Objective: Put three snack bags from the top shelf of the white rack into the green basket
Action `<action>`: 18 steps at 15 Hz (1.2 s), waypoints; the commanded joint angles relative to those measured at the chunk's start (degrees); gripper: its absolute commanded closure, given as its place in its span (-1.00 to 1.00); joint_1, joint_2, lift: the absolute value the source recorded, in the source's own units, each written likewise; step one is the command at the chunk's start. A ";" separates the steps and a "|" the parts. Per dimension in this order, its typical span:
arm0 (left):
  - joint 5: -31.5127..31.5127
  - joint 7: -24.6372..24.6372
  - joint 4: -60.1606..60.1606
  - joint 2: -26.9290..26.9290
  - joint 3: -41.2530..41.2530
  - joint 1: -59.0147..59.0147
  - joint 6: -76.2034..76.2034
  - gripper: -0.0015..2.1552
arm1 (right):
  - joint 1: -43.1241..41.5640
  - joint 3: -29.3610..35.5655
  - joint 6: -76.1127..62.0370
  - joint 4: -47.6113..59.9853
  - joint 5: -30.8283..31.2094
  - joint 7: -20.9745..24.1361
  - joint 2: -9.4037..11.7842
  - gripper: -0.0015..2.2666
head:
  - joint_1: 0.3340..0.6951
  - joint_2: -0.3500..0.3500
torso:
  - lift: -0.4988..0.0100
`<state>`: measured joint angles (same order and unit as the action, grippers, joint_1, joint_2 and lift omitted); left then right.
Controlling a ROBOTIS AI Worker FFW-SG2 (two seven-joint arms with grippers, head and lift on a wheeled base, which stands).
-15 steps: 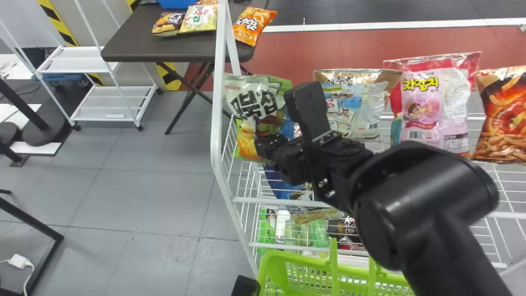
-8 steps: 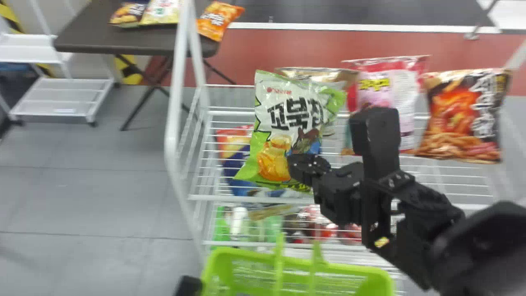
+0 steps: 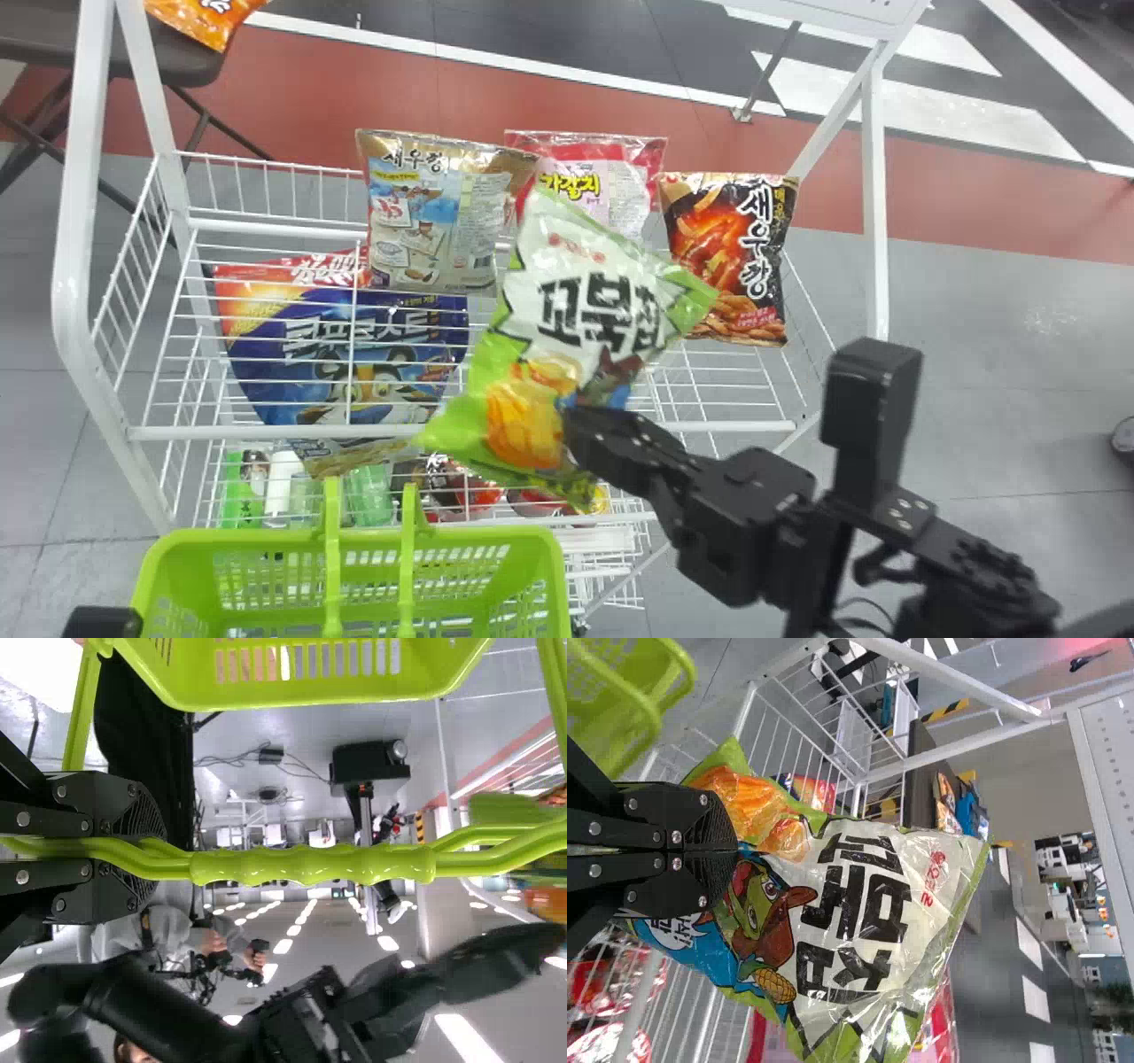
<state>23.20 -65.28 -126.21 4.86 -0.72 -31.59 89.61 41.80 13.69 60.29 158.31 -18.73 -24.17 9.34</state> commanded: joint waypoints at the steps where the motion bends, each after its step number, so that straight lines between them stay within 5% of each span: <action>1: 0.00 0.86 -0.53 -0.38 0.28 -0.32 0.42 0.99 | 0.82 5.91 9.46 1.39 -0.16 -5.88 -4.95 0.98 | 1.00 -1.00 | 0.96; 4: 0.00 1.21 -1.41 -0.64 0.19 -0.58 0.42 0.99 | 2.23 12.59 20.35 1.92 -4.91 -12.48 -6.79 0.98 | 1.00 -1.00 | 0.96; 7: 0.00 2.00 -1.94 -0.82 -0.33 -0.67 0.42 0.99 | 3.99 12.50 24.75 -0.63 -6.23 -16.70 -7.58 0.98 | 1.00 -1.00 | 0.96; 18: -0.70 3.06 -3.26 -0.73 -3.06 -0.84 0.42 0.99 | 1.35 -10.88 12.09 -21.02 6.25 -14.59 -5.12 0.98 | 1.00 -1.00 | 0.96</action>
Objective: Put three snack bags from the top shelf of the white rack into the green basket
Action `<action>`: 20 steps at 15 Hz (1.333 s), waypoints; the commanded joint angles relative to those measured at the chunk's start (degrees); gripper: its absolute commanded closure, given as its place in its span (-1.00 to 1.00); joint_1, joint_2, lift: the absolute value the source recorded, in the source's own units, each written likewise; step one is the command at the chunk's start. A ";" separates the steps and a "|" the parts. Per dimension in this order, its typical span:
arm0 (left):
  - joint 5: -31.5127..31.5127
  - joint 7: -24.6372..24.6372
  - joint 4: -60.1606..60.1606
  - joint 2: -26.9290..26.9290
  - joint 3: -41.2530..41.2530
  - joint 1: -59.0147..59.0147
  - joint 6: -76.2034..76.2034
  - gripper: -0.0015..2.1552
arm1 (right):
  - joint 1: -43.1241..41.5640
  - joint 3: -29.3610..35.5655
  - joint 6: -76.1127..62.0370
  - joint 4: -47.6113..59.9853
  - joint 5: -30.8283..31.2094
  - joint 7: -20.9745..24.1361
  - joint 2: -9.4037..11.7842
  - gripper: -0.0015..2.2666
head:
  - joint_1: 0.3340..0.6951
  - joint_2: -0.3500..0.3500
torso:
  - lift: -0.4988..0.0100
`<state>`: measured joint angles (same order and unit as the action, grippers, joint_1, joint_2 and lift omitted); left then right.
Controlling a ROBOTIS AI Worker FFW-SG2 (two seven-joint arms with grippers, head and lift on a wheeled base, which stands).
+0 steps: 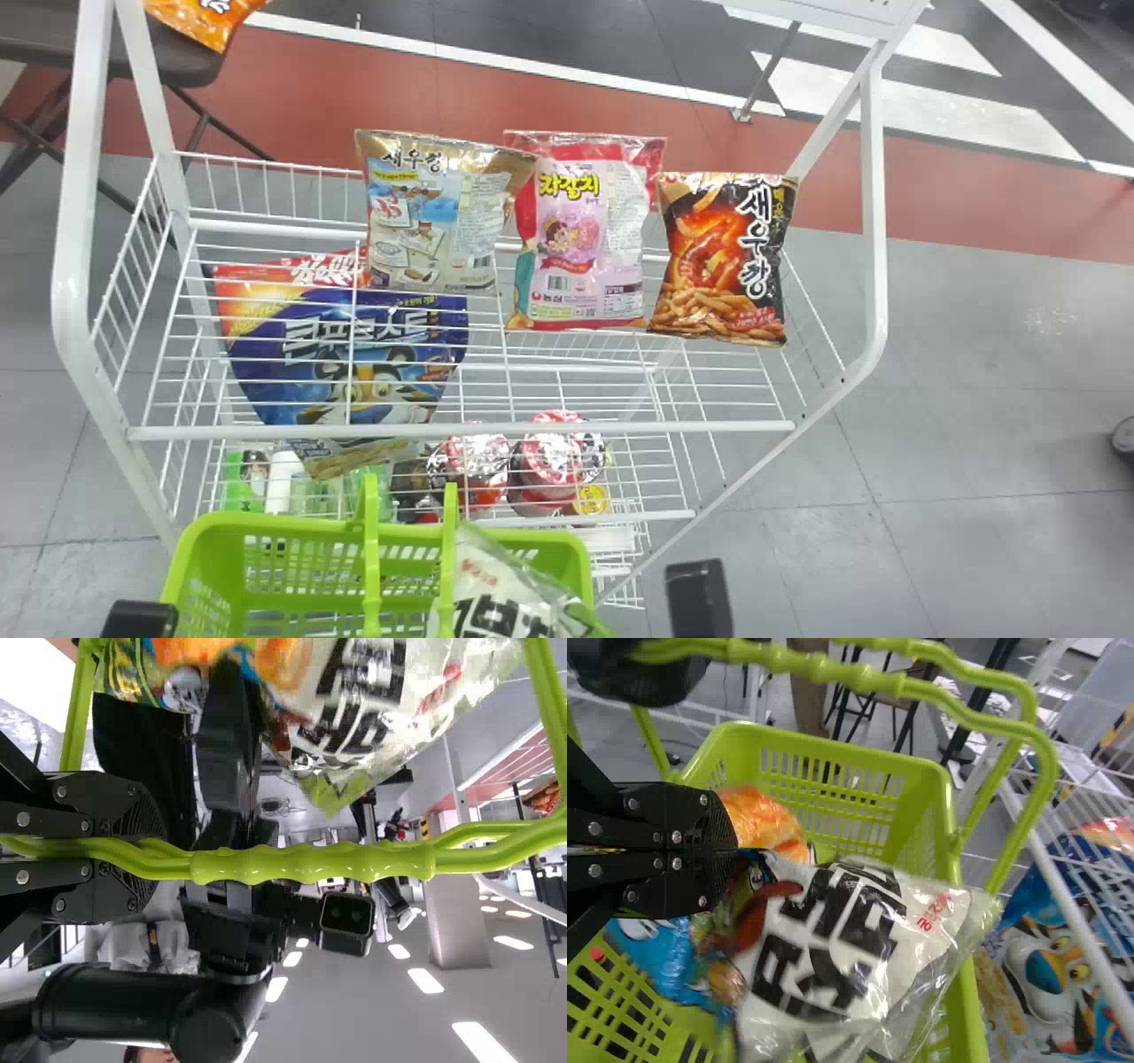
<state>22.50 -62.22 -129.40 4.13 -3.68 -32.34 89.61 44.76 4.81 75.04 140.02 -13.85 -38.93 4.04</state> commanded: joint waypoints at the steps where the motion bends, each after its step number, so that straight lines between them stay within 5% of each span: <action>1: 0.00 -0.01 -0.06 0.00 -0.36 -0.18 0.42 0.99 | -2.92 -2.87 -3.18 -4.41 1.54 0.88 0.09 0.98 | 1.00 -1.00 | 0.96; 5: -0.36 0.08 -0.15 0.09 -1.24 -0.45 0.42 0.99 | -8.02 -10.08 -17.77 -15.92 9.45 6.15 0.18 0.99 | 1.00 -1.00 | 0.96; 9: -0.44 0.43 -0.15 0.09 -1.41 -0.45 0.42 0.99 | -8.63 -10.52 -22.52 -18.73 8.05 5.53 0.35 0.96 | 1.00 -1.00 | 0.96; 10: -0.44 0.43 -0.06 0.09 -1.24 -0.45 0.42 0.99 | -6.70 -9.82 -21.11 -15.22 7.34 5.27 0.79 0.61 | 1.00 -1.00 | 0.96; 11: -0.44 0.43 -0.06 0.09 -1.24 -0.45 0.42 0.99 | -5.03 -8.76 -18.12 -11.70 6.55 4.83 1.23 0.03 | 1.00 -1.00 | 0.96; 12: -0.44 0.43 0.02 0.09 -1.15 -0.36 0.42 0.99 | -3.45 -7.09 -12.32 -7.75 4.88 3.43 1.85 -0.94 | 1.00 -1.00 | 0.96; 17: -0.44 0.61 0.11 0.00 -1.15 0.08 0.42 0.99 | 0.95 2.40 1.21 -0.72 -0.22 -1.67 2.02 -0.95 | 1.00 -1.00 | 0.96; 20: -0.44 0.96 0.20 0.00 -1.41 0.34 0.42 0.99 | 1.21 7.94 -2.30 -0.19 -2.06 -2.73 1.15 -0.95 | 1.00 -1.00 | 0.96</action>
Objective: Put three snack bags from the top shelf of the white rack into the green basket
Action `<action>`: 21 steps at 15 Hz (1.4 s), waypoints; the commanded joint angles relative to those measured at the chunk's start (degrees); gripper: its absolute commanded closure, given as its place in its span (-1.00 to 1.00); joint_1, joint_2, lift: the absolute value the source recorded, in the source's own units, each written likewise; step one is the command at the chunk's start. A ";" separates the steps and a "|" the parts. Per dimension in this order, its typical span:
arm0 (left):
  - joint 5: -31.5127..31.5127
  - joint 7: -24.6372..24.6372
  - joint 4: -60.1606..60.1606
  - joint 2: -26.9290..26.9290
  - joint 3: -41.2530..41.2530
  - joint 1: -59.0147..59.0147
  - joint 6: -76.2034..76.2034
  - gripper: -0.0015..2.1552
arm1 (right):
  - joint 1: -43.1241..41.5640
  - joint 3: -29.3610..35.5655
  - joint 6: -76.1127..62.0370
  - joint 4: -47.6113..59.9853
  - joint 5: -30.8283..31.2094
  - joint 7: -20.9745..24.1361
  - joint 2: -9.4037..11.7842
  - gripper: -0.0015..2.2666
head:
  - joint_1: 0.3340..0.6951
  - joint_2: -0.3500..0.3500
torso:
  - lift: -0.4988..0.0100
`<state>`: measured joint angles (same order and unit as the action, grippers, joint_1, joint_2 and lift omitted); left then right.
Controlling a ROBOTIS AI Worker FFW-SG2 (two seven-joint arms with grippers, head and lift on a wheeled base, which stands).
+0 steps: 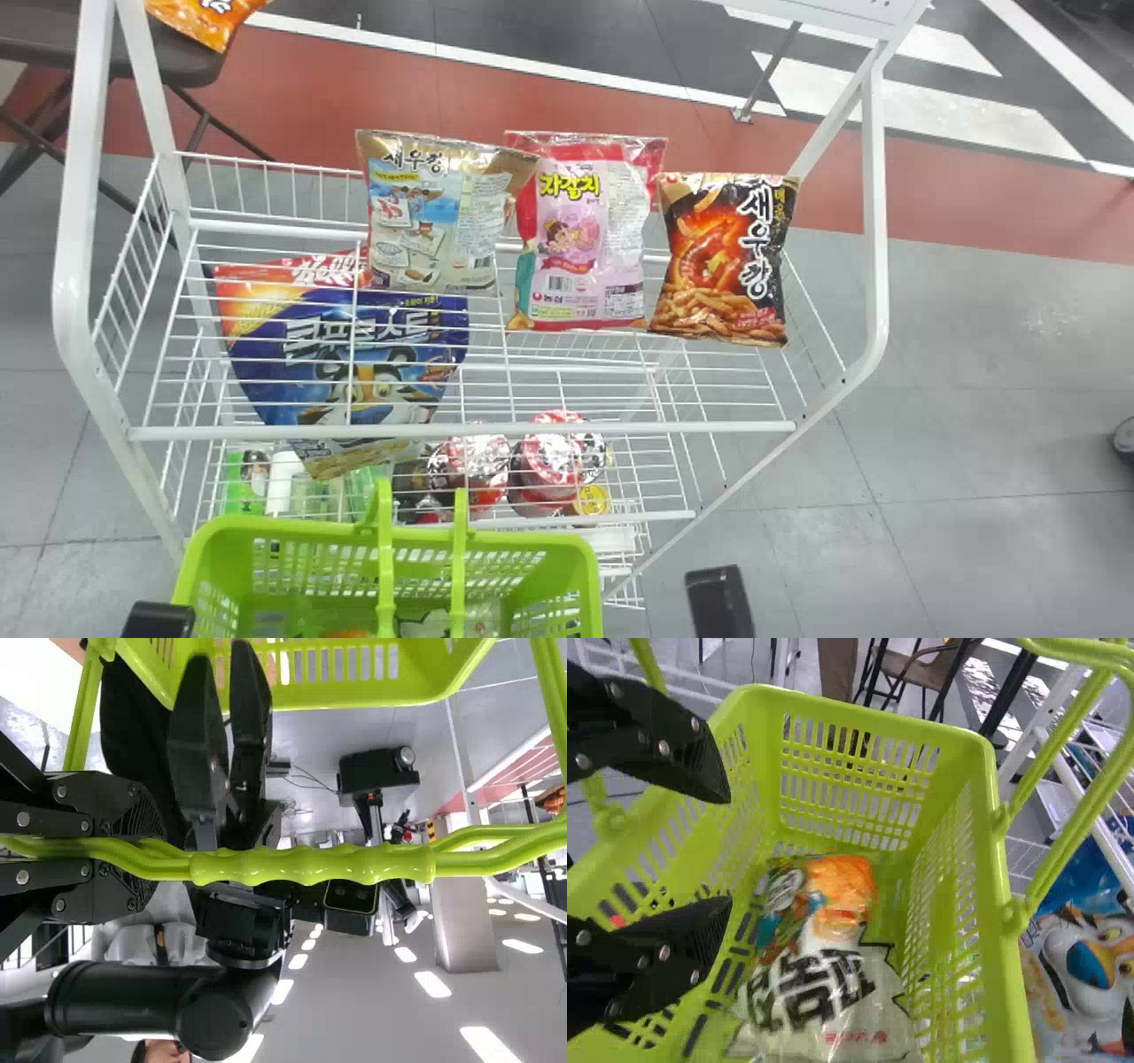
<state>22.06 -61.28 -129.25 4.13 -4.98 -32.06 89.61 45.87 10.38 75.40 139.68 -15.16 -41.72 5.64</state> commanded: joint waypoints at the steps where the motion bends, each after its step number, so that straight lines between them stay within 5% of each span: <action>1: 0.00 0.19 0.14 0.00 -0.29 0.16 0.42 0.99 | -0.08 3.69 -9.69 0.15 -0.75 0.68 -1.16 -0.95 | 1.00 -1.00 | 0.96; 6: -0.09 0.37 0.14 0.09 -0.99 0.07 0.42 0.99 | -9.66 5.71 -35.53 -5.65 -0.22 4.02 -4.06 -0.94 | 1.00 -1.00 | 0.96; 13: -0.09 0.54 0.40 0.27 -0.64 0.07 0.42 0.97 | -31.72 -4.58 -56.27 -26.83 14.72 27.13 -4.50 -0.93 | 1.00 -1.00 | 0.96; 18: -0.09 0.54 0.58 0.62 -0.64 2.00 0.42 0.97 | -42.97 -4.49 -53.46 -39.04 18.41 28.36 -4.41 -0.92 | 1.00 -1.00 | 0.96; 19: 0.00 0.54 0.58 0.71 -0.55 2.00 0.42 0.97 | -45.08 -4.22 -51.70 -41.24 18.67 27.48 -4.41 -0.80 | 1.00 -1.00 | 0.96; 20: 0.00 0.54 0.66 0.71 -0.47 2.00 0.42 0.97 | -45.69 -3.26 -51.53 -42.38 18.85 27.13 -4.32 -0.35 | 1.00 -1.00 | 0.96; 21: 0.00 0.54 0.75 0.71 -0.38 2.00 0.42 0.97 | -45.69 -3.08 -50.65 -42.56 18.41 27.13 -4.23 0.50 | 1.00 -1.00 | 0.96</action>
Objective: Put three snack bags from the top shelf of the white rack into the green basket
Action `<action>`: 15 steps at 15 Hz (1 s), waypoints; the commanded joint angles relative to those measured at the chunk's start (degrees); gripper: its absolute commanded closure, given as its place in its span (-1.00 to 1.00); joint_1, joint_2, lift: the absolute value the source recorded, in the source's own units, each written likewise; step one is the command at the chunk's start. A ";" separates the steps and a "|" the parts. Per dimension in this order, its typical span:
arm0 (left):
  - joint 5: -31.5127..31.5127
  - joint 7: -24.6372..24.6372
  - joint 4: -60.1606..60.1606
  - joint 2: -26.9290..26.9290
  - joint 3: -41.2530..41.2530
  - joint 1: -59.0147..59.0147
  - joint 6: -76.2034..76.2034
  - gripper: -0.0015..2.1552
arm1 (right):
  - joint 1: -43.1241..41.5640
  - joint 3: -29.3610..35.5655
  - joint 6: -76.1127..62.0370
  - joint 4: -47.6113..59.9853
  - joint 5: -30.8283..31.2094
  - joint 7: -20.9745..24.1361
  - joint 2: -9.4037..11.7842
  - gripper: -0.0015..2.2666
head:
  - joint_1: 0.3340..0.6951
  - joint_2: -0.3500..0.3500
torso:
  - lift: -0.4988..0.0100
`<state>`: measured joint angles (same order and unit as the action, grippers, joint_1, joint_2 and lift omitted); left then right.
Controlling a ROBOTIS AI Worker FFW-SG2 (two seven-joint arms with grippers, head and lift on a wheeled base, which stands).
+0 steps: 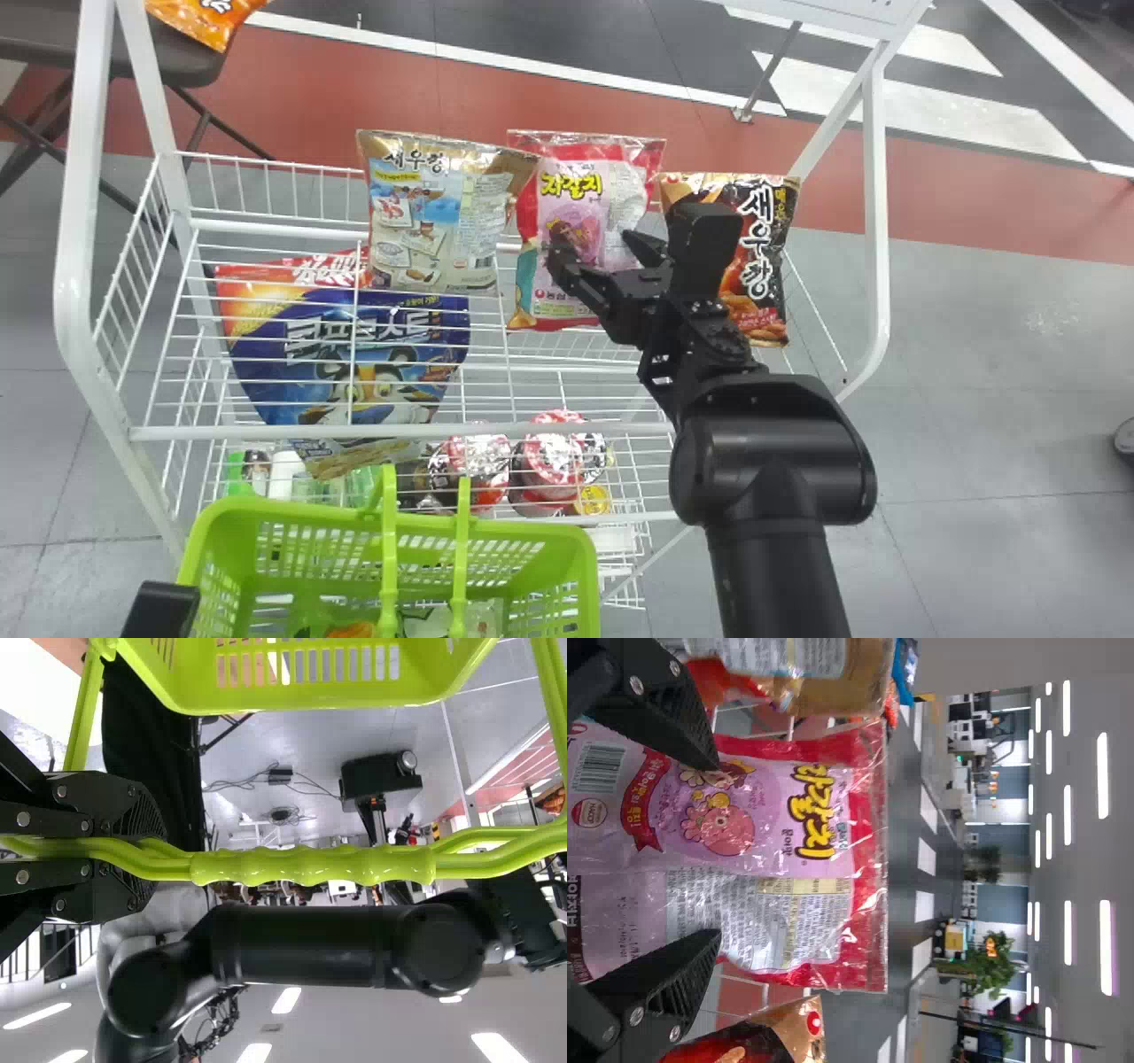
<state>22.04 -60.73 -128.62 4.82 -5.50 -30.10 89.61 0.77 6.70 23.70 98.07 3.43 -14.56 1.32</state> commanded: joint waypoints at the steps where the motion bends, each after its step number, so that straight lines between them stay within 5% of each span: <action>1: 0.02 0.00 0.21 0.01 0.14 0.13 0.42 0.97 | -0.33 0.60 2.98 -0.86 -0.44 -0.03 0.09 0.78 | 1.00 -1.00 | 0.96; 12: 0.19 -0.18 0.21 0.10 -0.39 0.74 0.42 0.97 | 15.41 4.03 1.75 19.53 -4.05 -0.38 -0.09 0.83 | 1.00 -1.00 | 0.96; 15: 0.11 -0.26 0.12 0.10 -0.65 0.74 0.42 0.97 | 21.65 7.28 4.74 27.88 -9.06 -2.40 -0.09 0.83 | 1.00 -1.00 | 0.96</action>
<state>22.23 -60.97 -128.47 4.92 -6.12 -29.35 89.61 19.47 12.34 26.50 121.90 -3.06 -16.31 1.23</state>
